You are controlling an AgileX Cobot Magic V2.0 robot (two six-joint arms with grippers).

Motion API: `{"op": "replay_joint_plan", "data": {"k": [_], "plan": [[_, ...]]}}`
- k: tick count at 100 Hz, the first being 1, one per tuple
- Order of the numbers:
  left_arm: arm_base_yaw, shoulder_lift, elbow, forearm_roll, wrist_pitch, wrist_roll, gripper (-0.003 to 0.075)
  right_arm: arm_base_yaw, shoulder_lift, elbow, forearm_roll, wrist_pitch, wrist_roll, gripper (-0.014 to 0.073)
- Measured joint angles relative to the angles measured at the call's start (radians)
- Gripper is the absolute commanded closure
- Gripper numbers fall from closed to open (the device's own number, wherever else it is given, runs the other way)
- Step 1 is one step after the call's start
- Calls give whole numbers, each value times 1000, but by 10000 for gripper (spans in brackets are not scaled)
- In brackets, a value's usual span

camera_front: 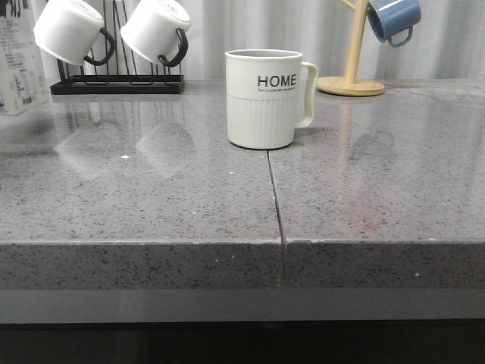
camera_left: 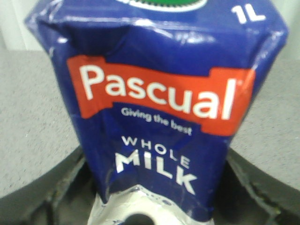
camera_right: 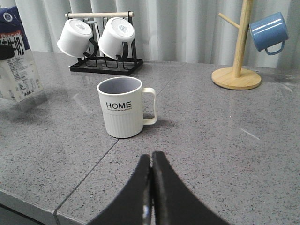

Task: Place milk next to cup
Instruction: 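Carry the milk carton beside the HOME mug with the left gripper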

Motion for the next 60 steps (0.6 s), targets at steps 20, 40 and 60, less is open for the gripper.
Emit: {"op": "replay_joint_plan", "data": {"k": [20,40,60], "plan": [[-109,-17,0,-78,0,70,483,0,0,0,0,0,0,610],[-241,-4,0,-175,-61,152,483,0,0,0,0,0,0,610],[-374,73,-27,-238,-134,193,483,0,0,0,0,0,0,610]]}}
